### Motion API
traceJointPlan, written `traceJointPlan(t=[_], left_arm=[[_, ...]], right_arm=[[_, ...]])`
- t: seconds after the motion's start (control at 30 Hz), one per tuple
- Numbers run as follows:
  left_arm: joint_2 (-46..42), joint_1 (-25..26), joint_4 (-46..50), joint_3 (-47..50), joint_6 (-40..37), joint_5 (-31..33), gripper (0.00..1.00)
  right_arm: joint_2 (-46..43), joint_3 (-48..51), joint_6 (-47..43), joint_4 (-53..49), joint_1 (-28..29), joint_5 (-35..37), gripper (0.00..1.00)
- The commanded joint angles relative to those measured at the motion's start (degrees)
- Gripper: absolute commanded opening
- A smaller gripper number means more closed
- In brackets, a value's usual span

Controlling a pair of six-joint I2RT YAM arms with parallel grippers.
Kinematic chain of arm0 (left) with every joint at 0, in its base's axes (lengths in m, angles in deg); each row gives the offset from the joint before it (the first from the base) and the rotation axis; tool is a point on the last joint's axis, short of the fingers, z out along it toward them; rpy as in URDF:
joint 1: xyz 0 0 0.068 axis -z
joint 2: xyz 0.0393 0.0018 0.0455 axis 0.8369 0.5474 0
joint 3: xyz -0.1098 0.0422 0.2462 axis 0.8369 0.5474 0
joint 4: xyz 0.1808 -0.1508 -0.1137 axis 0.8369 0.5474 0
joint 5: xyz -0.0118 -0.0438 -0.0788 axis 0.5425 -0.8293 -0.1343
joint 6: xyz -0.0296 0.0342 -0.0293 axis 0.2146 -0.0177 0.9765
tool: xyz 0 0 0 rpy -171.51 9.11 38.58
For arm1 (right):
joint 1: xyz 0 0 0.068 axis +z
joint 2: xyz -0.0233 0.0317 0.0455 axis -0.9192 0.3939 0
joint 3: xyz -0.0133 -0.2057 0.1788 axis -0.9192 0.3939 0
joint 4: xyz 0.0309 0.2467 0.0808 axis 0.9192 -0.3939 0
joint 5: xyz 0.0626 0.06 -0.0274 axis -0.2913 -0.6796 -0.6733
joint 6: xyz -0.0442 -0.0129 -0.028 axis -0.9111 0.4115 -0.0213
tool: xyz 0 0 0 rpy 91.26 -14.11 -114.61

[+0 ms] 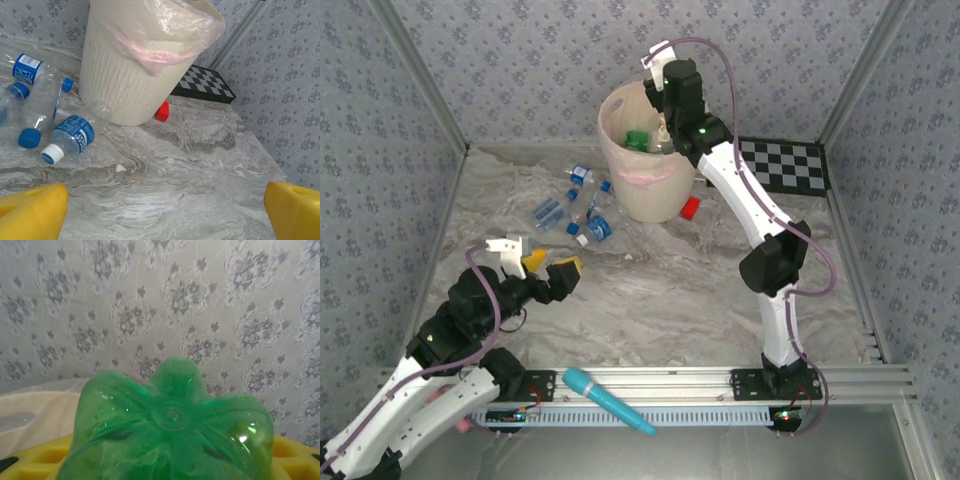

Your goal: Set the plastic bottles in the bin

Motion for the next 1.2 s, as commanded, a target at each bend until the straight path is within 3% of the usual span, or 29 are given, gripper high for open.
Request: traceJointPlan(t=[0.0,0.1,0.17,0.4,0.8,1.17], left_arm=[[-1.1,0.2,1.5,-1.2,-0.1,1.3,1.00],[-1.4,0.2,1.5,-1.2,-0.2,1.6,1.00],[-1.3,0.2,1.5,-1.1,-0.3,1.8,1.00],[-0.4,0.2,1.4,0.1,0.2,3.1,1.00],[3.6,0.1,2.5,-0.3,0.8,7.1,1.00],[13.9,-0.2,0.8,0.8,0.7,11.7,1.00]], right_arm=[[1.6,-3.3,-1.2,-3.0,-0.1,1.8,0.65],[2.0,-3.4,-0.3,-4.5,0.1,1.0,0.78],[2.0,-3.2,-0.6,-4.2,0.9,2.7,1.00],[0.7,-4.1,-0.3,-4.6,3.9,6.4,0.99],[-5.9,-4.4,11.5,-16.4,10.2,0.0,1.00],[-21.7,19.9,26.8,-11.1,13.9,-6.2,1.00]])
